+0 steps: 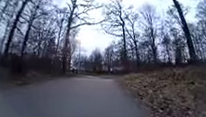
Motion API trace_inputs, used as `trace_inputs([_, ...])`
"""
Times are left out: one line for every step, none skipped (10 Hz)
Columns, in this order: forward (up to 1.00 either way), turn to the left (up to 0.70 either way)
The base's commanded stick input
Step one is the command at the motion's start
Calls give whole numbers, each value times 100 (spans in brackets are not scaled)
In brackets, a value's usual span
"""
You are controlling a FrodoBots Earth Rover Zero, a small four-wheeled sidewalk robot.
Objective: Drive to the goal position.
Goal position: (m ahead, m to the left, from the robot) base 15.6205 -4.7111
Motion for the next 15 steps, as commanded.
trace_inputs([100, 0])
trace_inputs([100, 0])
trace_inputs([100, 0])
trace_inputs([100, 0])
trace_inputs([100, 0])
trace_inputs([100, 0])
trace_inputs([100, 0])
trace_inputs([100, 0])
trace_inputs([100, 0])
trace_inputs([100, 0])
trace_inputs([100, 0])
trace_inputs([100, 0])
trace_inputs([100, 0])
trace_inputs([100, 0])
trace_inputs([100, 0])
